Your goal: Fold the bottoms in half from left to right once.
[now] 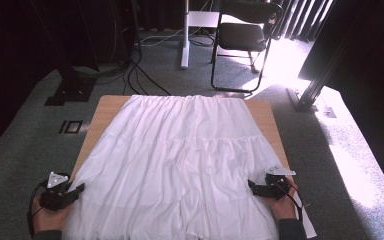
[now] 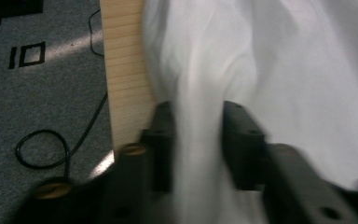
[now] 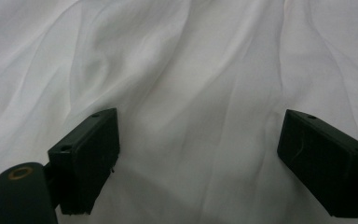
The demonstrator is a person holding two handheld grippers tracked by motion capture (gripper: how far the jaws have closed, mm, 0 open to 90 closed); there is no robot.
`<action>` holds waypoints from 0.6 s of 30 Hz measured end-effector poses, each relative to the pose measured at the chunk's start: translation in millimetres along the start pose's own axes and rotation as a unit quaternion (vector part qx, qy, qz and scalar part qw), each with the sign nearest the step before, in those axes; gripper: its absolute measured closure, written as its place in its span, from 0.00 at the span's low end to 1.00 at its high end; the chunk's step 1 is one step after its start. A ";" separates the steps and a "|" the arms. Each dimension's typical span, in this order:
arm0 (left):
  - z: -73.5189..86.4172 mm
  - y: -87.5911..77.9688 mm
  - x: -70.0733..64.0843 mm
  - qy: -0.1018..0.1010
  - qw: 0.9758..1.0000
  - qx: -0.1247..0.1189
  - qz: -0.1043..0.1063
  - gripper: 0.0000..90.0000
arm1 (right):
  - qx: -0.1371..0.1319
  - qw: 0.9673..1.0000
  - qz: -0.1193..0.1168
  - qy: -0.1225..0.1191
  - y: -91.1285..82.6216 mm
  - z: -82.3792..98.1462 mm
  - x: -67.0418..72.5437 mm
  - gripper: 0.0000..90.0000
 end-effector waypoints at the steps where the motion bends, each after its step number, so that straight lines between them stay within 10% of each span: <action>1: 0.2 -0.6 0.0 0.005 1.000 0.002 -0.010 0.87 | 0.000 1.000 0.001 0.000 -0.1 0.1 0.0 0.14; 9: 5.0 -10.7 16.1 0.037 0.994 0.028 -0.097 0.99 | -0.003 1.000 0.002 0.003 -2.2 2.0 1.3 0.16; 18: -2.7 -43.7 66.4 -0.003 0.983 0.016 -0.184 0.99 | -0.003 1.000 0.004 0.005 -4.7 4.8 5.5 0.16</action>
Point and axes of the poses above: each handheld gripper's, and its own axes: y roughly forward along the jaws, z roughly out of its underside, x roughly to its left, the point moved 2 cm from there along y, roughly forward along the jaws, and after that the axes turned 5 degrees about y, right-handed, at the moved point
